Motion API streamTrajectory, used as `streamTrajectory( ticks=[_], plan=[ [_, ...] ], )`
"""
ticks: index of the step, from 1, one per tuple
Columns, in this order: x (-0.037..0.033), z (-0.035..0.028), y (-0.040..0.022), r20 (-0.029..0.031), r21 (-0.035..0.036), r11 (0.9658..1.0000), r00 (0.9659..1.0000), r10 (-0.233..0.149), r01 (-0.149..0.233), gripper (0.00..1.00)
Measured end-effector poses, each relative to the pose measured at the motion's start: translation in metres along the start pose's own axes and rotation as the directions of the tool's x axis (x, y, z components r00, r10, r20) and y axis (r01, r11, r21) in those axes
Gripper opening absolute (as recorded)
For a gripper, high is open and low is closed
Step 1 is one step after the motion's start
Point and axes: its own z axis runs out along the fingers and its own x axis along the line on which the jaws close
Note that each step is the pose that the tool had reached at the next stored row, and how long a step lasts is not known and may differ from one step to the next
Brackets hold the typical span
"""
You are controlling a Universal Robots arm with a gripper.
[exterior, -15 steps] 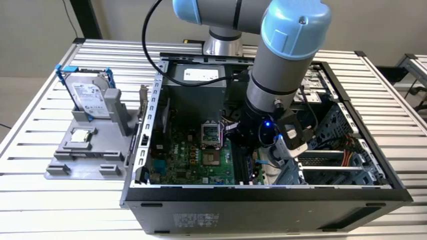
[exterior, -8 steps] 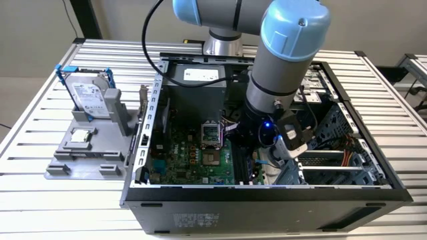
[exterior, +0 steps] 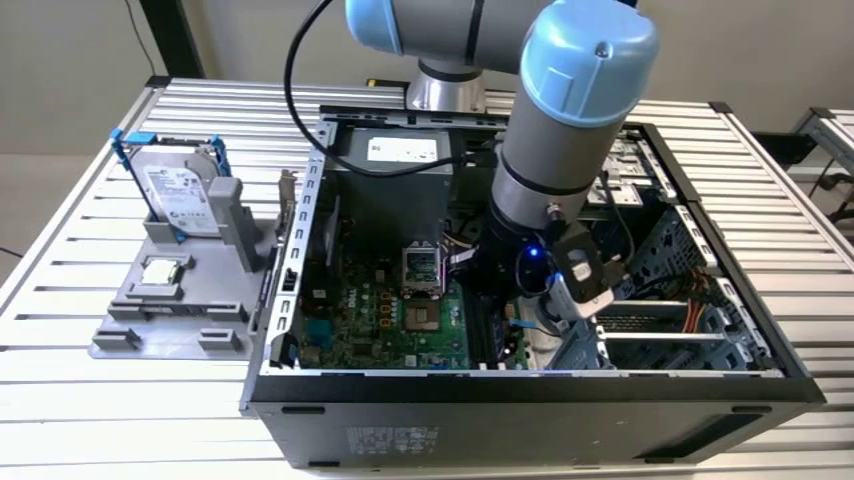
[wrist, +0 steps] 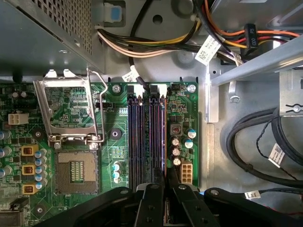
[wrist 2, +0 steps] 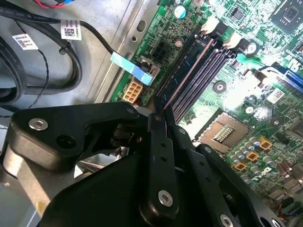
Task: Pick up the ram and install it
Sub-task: 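Insert the ram into the slot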
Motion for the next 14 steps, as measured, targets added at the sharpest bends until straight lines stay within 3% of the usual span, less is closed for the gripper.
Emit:
streamTrajectory(
  ticks=[14],
  plan=[
    [0.0001, 0.0017, 0.0, -0.0022, 0.0, 1.0, 1.0, 0.0, 0.0, 0.0]
  ],
)
